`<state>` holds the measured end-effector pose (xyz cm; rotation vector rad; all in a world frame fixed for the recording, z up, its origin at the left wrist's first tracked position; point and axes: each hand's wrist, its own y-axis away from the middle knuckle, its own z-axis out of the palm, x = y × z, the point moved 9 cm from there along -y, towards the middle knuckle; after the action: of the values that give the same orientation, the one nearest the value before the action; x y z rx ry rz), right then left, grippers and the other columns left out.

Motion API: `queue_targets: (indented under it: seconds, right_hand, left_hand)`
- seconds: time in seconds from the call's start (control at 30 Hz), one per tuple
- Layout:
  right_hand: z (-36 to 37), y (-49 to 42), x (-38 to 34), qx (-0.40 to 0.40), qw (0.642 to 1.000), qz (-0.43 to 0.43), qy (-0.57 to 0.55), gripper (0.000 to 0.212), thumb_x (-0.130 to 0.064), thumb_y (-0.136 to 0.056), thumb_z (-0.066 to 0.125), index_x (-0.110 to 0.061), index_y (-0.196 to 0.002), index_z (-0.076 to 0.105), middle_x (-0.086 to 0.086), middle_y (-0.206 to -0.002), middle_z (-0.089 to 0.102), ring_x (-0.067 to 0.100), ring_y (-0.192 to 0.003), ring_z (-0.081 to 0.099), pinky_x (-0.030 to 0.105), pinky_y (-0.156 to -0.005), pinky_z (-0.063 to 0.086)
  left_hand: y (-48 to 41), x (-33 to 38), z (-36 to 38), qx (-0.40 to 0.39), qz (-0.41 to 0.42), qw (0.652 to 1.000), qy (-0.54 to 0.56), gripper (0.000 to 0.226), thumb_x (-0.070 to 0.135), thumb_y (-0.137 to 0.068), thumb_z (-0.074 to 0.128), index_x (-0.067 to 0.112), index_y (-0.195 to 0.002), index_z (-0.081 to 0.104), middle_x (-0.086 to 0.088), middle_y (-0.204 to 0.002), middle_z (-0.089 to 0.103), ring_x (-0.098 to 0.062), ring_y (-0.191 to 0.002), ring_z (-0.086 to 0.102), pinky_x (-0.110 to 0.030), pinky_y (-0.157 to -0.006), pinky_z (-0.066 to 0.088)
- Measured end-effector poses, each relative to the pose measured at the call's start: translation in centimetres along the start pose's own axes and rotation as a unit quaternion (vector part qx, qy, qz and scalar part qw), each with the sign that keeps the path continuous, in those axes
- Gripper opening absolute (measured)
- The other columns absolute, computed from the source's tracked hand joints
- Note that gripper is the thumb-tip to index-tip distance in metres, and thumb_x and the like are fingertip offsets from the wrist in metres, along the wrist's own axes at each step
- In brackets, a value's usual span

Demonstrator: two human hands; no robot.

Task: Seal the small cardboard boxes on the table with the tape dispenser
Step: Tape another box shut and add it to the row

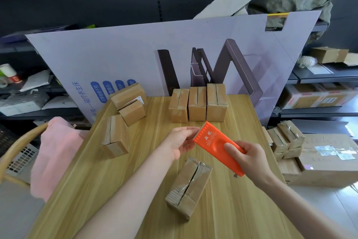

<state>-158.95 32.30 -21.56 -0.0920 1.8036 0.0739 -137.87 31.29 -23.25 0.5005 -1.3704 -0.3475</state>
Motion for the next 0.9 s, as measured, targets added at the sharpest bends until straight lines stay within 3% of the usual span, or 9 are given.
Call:
queue_targets:
  seconds: [0.1,0.27,0.5,0.6,0.7,0.8,0.9]
  right_hand:
    - [0.0,-0.1,-0.4,0.004,1.000,0.000,0.013,0.008,-0.029,-0.084,0.072,-0.025,-0.077,0.074,0.007,-0.056,0.066,0.027,-0.039,0.060,0.043,-0.031,0.049]
    - [0.5,-0.5,-1.6,0.010,0.998,-0.009,0.061,0.019,-0.036,-0.082,0.072,-0.022,-0.070,0.071,0.003,-0.053,0.065,0.026,-0.036,0.060,0.044,-0.029,0.048]
    - [-1.1,-0.4,-1.0,0.006,0.991,0.009,0.133,0.019,-0.040,-0.080,0.071,-0.024,-0.069,0.072,0.007,-0.053,0.065,0.028,-0.038,0.061,0.049,-0.032,0.048]
    - [-3.9,0.6,1.4,0.012,0.988,0.041,0.150,0.016,-0.040,-0.079,0.071,-0.031,-0.066,0.072,0.004,-0.051,0.065,0.026,-0.036,0.060,0.043,-0.028,0.047]
    - [-5.3,1.1,4.4,0.004,0.979,0.071,0.193,0.022,-0.041,-0.079,0.070,-0.026,-0.063,0.071,-0.001,-0.050,0.064,0.021,-0.034,0.059,0.033,-0.028,0.047]
    - [-5.6,0.9,7.0,-0.005,0.948,0.095,0.304,0.035,-0.050,-0.079,0.067,-0.022,-0.057,0.065,-0.012,-0.047,0.060,0.009,-0.033,0.055,0.020,-0.028,0.036]
    - [-5.4,0.7,9.3,-0.013,0.922,0.130,0.366,0.041,-0.058,-0.077,0.063,-0.022,-0.057,0.063,-0.011,-0.046,0.058,0.003,-0.038,0.055,0.018,-0.033,0.032]
  left_hand:
    - [-0.3,0.6,-0.5,0.042,0.023,0.999,-0.013,0.005,0.010,-0.083,0.072,0.013,-0.083,0.068,0.003,-0.066,0.070,-0.007,-0.058,0.061,-0.018,-0.050,0.048]
    - [-1.3,2.3,-1.6,0.095,0.050,0.994,-0.032,0.015,-0.002,-0.080,0.070,0.012,-0.076,0.069,0.006,-0.057,0.068,0.000,-0.046,0.060,-0.013,-0.041,0.043]
    - [-2.9,3.1,-5.3,0.150,0.056,0.985,-0.057,0.014,-0.005,-0.075,0.073,0.009,-0.076,0.072,-0.002,-0.068,0.073,-0.006,-0.051,0.064,-0.014,-0.041,0.042]
    - [-4.0,2.2,-8.4,0.190,0.052,0.979,-0.057,0.011,-0.002,-0.074,0.076,0.008,-0.077,0.072,-0.003,-0.070,0.074,-0.007,-0.053,0.065,-0.014,-0.043,0.043]
    - [-5.2,-0.9,-8.0,0.170,0.029,0.981,-0.088,0.010,-0.001,-0.076,0.076,0.006,-0.083,0.072,-0.005,-0.075,0.074,-0.008,-0.056,0.066,-0.014,-0.045,0.045]
    - [-6.4,-4.8,-6.9,0.140,0.000,0.983,-0.115,0.007,0.005,-0.082,0.074,0.005,-0.088,0.071,-0.003,-0.076,0.074,-0.008,-0.061,0.068,-0.015,-0.047,0.045]
    - [-7.3,-7.5,-6.9,0.148,-0.008,0.978,-0.149,0.002,0.007,-0.083,0.072,0.007,-0.085,0.072,-0.004,-0.081,0.075,-0.011,-0.067,0.069,-0.020,-0.058,0.046]
